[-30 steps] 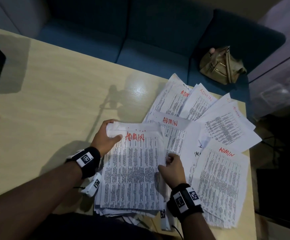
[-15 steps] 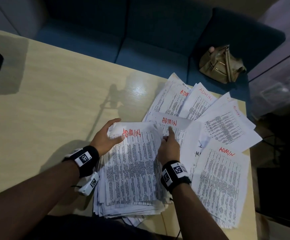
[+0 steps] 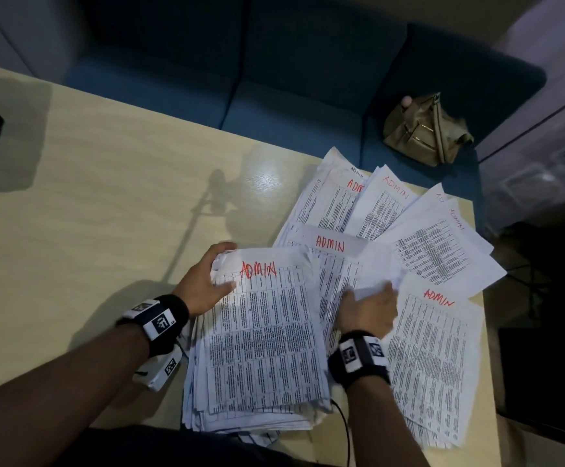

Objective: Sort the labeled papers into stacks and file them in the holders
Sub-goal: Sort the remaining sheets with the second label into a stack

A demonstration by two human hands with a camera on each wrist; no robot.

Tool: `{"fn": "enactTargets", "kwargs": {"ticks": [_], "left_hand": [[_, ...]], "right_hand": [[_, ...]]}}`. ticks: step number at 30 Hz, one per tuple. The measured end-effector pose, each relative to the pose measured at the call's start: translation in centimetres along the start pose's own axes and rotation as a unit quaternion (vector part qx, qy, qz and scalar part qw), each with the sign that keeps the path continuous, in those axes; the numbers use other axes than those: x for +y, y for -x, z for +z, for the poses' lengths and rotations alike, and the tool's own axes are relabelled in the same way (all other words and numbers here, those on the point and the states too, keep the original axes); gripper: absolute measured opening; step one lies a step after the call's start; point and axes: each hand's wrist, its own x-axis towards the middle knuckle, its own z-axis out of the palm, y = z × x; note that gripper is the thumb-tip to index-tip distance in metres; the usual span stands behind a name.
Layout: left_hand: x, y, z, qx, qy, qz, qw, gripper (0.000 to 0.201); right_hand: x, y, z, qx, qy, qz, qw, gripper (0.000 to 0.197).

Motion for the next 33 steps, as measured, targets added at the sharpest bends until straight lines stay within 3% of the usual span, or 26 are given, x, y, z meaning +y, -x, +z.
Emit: {"fn": "enactTargets", "kwargs": {"ticks": [2, 5, 8, 11, 17, 19, 22, 25, 29, 31, 33], "left_hand": [[-0.1, 0.1, 0.1, 0.001, 0.003, -0.007, 1.000, 0.067], [-0.2, 0.2, 0.4, 0.020, 0.031, -0.031, 0.999, 0.062], [-0.3, 0.1, 0.5, 0.017, 0.038, -0.027, 0.999, 0.060], [-0.3, -0.2, 0.6, 0.017, 0.021, -0.021, 0.999, 0.056], [0.0, -0.5, 0.9, 0.025, 0.005, -0.018, 1.000, 0.057], [0.1, -0.5, 0.9, 0.029, 0.004, -0.029, 0.999, 0.060], [0.3, -0.4, 0.9, 0.038, 0.003, -0.048, 0.998, 0.062], [0.1, -0.4, 0.8, 0.048, 0.006, -0.044, 0.998, 0.061], [-0.2, -0.2, 0.8, 0.060, 0.019, -0.037, 0.997, 0.069], [-0.2, -0.1, 0.7, 0.057, 0.035, -0.038, 0.997, 0.075], [0.0, 0.0, 0.5, 0.045, 0.040, -0.039, 0.997, 0.074]], "right_hand": [[1.1, -0.6, -0.9, -0.044, -0.045, 0.081, 0.995, 0.085], [1.6, -0.5, -1.3, -0.087, -0.098, 0.039, 0.991, 0.060], [1.8, -0.6, -3.8, -0.068, -0.109, -0.015, 0.992, 0.040], [3.9, -2.2, -8.0, -0.021, -0.129, 0.031, 0.991, 0.046], [13.6, -5.4, -11.8, -0.010, 0.034, 0.150, 0.988, 0.030], [15.7, -5.2, -11.8, 0.011, 0.079, 0.177, 0.981, 0.035], [15.9, -4.2, -11.9, 0.002, 0.069, 0.179, 0.981, 0.032], [15.4, -3.8, -11.5, 0.027, -0.009, 0.189, 0.982, 0.041], [14.2, -2.6, -11.4, 0.106, -0.103, 0.131, 0.980, 0.047], [12.7, -1.9, -12.9, 0.131, -0.164, 0.060, 0.976, 0.056], [11.0, -1.2, -15.1, 0.125, -0.159, -0.028, 0.979, 0.045]]}}
